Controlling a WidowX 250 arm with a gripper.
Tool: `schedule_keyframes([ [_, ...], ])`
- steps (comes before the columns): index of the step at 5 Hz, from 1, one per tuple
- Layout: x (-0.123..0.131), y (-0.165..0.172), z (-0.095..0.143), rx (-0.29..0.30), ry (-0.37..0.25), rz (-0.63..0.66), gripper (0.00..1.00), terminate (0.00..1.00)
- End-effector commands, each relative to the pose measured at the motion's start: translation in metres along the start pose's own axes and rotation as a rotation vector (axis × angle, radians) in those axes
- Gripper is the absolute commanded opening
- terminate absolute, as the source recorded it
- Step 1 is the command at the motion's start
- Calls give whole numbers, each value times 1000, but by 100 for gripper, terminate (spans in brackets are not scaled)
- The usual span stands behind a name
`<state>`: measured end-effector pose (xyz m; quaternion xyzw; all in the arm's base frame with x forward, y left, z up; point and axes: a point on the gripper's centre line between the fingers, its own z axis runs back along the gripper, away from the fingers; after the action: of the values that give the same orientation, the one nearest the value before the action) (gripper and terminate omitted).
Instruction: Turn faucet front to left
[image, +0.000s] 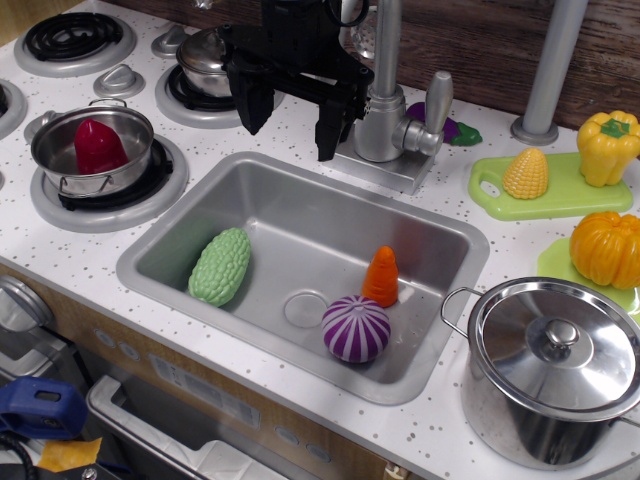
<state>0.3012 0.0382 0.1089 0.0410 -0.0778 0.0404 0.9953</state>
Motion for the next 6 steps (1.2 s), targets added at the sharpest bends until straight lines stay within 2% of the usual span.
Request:
schedule_keyframes([
  [1, 0, 0, 0, 0, 0, 0, 100, 0],
  [3, 22, 10, 12, 46, -101, -54, 100, 0],
  [5, 37, 14, 26, 39, -167, -92, 100, 0],
  [6, 44, 11, 25, 36, -187, -95, 100, 0],
])
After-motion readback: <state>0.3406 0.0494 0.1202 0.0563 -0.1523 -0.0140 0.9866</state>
